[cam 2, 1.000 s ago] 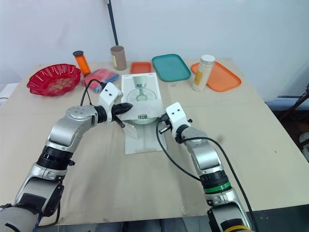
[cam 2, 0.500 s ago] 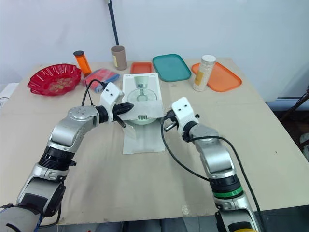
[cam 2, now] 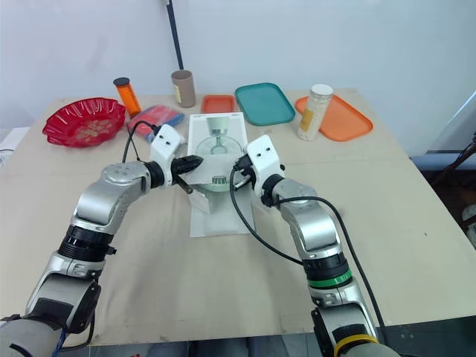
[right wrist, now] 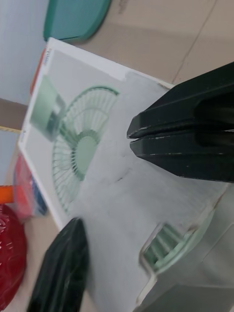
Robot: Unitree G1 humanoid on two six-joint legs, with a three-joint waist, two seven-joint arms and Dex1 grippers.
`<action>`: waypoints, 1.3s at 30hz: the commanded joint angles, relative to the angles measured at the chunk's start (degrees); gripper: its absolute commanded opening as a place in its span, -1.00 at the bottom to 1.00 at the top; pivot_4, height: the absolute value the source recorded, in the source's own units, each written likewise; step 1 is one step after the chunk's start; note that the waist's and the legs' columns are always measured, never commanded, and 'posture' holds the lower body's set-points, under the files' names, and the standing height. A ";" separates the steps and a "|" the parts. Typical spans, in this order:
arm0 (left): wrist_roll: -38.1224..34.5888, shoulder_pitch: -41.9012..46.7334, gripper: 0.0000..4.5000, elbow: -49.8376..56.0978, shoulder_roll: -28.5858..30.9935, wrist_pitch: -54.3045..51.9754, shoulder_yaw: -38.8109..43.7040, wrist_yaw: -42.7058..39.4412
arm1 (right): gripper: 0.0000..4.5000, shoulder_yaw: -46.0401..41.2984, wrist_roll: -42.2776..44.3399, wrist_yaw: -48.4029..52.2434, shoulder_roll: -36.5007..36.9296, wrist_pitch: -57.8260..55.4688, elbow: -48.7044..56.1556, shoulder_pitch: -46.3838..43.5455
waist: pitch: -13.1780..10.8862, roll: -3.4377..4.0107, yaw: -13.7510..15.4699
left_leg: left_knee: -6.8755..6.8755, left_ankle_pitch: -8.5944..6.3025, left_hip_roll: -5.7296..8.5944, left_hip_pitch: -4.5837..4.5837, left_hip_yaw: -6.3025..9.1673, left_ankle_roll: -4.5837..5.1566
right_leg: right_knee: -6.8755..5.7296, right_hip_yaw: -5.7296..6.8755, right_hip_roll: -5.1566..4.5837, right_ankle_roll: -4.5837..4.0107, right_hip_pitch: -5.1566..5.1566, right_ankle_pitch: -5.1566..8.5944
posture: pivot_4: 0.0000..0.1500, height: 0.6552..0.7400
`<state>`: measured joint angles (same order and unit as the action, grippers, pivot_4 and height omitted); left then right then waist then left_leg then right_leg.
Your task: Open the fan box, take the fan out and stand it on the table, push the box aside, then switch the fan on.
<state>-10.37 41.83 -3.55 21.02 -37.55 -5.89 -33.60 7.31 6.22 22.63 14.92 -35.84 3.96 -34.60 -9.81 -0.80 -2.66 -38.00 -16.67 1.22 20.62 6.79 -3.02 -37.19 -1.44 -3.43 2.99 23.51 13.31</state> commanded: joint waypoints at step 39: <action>-3.31 -14.95 -1.00 35.62 -2.38 -28.40 -7.05 20.81 | -0.99 1.86 -2.79 3.40 -4.30 4.72 -18.93 -8.50 | 0.23 -0.10 -0.30 | 0.25 0.11 -0.12 -0.47 -0.26 -0.20 | -0.08 -0.28 0.14 -0.14 -0.17 -0.10 | 1.00 1.00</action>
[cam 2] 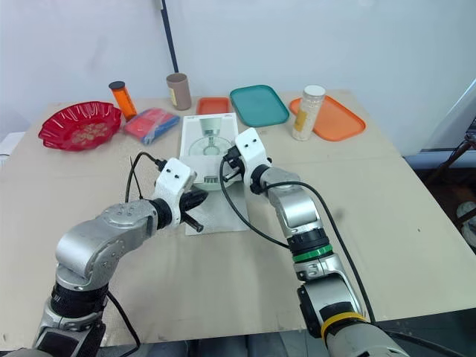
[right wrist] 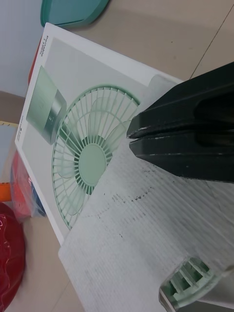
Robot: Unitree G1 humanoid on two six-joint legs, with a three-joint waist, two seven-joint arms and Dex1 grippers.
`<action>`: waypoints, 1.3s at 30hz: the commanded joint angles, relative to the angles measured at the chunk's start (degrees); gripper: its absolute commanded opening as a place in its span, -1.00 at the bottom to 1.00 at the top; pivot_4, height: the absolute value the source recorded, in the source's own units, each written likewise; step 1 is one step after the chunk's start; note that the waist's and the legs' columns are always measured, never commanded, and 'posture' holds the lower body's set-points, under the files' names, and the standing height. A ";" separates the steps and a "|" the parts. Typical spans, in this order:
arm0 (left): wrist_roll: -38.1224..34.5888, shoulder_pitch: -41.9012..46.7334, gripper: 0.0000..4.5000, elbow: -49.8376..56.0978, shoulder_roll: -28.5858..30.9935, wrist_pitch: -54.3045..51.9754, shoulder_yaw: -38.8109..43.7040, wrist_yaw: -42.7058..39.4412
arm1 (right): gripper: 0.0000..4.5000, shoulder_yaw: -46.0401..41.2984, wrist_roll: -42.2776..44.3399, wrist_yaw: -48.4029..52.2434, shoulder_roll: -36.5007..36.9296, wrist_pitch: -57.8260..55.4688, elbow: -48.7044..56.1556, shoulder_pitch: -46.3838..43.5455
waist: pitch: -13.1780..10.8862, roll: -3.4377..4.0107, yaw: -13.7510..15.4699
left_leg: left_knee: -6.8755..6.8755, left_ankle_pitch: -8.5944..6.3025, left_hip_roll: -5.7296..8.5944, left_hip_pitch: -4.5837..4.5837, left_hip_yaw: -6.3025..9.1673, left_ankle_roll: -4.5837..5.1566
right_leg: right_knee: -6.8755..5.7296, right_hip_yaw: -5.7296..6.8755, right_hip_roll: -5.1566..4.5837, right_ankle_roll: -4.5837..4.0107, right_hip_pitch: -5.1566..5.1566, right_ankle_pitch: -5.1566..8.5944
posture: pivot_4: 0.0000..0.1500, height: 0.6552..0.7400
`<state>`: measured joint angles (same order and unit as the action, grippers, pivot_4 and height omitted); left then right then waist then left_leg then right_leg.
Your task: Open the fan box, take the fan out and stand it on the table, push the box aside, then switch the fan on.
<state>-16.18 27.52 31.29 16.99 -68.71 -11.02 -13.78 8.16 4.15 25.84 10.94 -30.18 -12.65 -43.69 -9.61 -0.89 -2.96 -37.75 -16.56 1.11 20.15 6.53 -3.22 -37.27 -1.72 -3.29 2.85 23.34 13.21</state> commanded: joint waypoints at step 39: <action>4.65 -1.33 -1.00 -6.10 6.72 8.30 8.11 -0.20 | -0.99 3.19 -2.81 2.68 0.71 0.00 0.07 3.27 | 0.22 -0.08 0.21 | 0.13 0.00 -0.02 -0.01 -0.03 -0.01 | 0.13 -0.01 0.00 0.00 -0.01 0.00 | 1.00 1.00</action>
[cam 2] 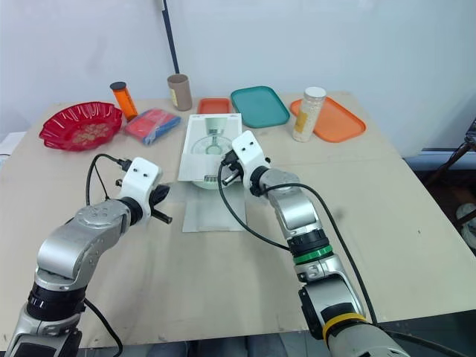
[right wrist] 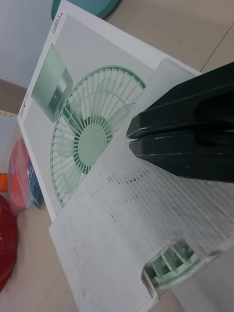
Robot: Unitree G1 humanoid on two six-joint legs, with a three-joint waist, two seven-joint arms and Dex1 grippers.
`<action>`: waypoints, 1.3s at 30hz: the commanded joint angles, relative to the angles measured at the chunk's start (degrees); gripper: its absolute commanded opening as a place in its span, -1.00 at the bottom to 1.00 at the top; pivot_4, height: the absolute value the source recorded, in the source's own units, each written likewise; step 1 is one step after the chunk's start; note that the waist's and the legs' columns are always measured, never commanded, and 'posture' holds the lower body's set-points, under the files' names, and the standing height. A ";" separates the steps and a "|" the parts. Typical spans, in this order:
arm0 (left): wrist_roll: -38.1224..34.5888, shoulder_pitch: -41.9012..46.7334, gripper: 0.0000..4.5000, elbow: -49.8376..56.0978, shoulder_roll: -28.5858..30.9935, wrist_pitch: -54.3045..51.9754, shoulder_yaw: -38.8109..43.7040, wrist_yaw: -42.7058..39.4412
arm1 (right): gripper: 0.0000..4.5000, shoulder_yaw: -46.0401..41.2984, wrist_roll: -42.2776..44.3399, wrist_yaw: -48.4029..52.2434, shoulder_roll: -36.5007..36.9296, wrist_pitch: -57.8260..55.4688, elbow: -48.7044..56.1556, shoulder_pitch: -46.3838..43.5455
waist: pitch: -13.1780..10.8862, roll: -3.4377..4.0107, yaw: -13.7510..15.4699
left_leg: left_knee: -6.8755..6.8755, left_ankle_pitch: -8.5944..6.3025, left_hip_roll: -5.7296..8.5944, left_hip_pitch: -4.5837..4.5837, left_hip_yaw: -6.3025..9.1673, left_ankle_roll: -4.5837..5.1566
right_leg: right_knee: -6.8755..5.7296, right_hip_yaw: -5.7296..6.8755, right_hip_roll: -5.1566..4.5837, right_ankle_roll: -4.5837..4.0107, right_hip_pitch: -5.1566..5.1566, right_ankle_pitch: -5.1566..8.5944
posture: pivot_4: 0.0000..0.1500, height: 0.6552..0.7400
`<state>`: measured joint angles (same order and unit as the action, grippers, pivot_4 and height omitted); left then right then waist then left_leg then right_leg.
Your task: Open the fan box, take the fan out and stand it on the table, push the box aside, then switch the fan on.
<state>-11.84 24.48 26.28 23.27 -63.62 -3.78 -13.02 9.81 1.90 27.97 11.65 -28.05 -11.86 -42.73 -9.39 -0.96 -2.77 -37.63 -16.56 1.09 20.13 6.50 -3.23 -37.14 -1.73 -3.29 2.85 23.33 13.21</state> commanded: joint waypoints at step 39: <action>-5.38 4.20 -1.00 -1.85 3.59 3.46 10.84 -9.29 | -0.99 0.77 -0.47 -1.04 -1.94 -4.08 -0.47 2.58 | 0.01 -0.02 0.01 | 0.04 0.00 0.01 0.04 0.08 -0.01 | 0.03 0.07 -0.02 0.01 0.02 0.00 | 1.00 1.00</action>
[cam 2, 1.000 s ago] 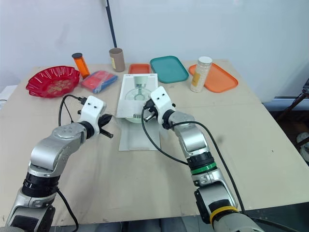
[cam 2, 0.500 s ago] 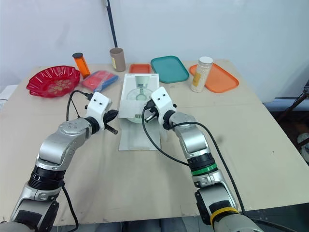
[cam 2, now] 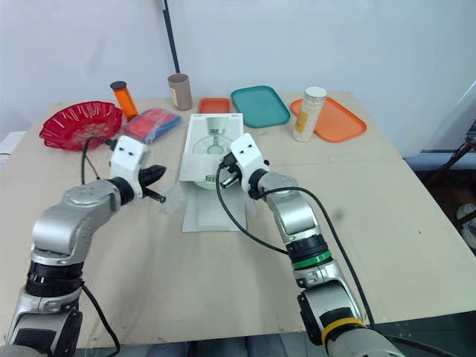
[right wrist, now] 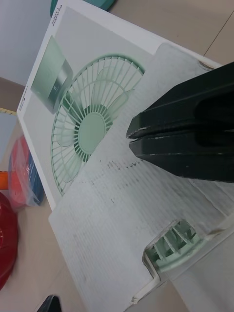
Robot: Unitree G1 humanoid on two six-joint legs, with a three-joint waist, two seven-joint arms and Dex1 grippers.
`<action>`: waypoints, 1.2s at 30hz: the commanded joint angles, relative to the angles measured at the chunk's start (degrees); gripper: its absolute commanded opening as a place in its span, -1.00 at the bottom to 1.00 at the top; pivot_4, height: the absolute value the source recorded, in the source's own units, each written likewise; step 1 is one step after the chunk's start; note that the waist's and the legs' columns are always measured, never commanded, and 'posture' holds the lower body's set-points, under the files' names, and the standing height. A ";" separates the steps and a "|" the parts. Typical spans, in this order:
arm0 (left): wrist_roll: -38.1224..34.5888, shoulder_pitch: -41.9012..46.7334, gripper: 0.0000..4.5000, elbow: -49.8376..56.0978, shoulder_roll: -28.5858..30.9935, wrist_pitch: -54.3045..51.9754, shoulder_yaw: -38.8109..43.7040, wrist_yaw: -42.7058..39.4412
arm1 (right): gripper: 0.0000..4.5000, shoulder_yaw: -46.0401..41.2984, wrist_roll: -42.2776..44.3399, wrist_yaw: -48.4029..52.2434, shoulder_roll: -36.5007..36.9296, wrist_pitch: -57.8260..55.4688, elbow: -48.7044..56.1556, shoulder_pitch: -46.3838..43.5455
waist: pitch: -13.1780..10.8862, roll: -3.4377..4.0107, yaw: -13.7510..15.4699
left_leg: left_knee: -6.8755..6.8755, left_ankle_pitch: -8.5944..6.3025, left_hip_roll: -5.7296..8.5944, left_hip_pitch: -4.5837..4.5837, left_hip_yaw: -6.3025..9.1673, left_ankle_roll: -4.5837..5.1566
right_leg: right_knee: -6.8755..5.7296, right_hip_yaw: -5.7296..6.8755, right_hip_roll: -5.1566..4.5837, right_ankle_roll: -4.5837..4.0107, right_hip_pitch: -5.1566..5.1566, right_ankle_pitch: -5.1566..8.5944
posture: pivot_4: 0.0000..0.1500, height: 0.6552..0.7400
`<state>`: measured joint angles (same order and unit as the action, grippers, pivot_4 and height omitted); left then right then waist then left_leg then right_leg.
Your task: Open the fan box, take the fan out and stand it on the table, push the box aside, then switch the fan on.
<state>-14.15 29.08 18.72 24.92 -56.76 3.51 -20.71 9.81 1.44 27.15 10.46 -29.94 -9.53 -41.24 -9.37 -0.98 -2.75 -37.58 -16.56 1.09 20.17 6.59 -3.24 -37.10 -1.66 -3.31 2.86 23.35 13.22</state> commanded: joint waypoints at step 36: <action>-51.44 -16.22 -1.00 30.11 11.82 -35.74 29.29 8.74 | -0.99 1.32 -0.58 1.19 -1.21 1.05 -6.51 0.36 | 0.16 -0.30 -0.35 | 0.06 0.02 -0.10 -0.12 -0.05 -0.09 | 0.00 -0.05 0.04 -0.04 -0.02 -0.02 | 1.00 1.00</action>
<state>-61.50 13.70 46.80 35.70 -92.16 29.86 -14.47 10.10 1.52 28.32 9.14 -27.62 -13.44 -42.67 -9.21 -1.28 -3.10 -37.52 -16.53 1.00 20.05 6.53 -3.34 -37.10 -1.72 -3.27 2.82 23.33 13.20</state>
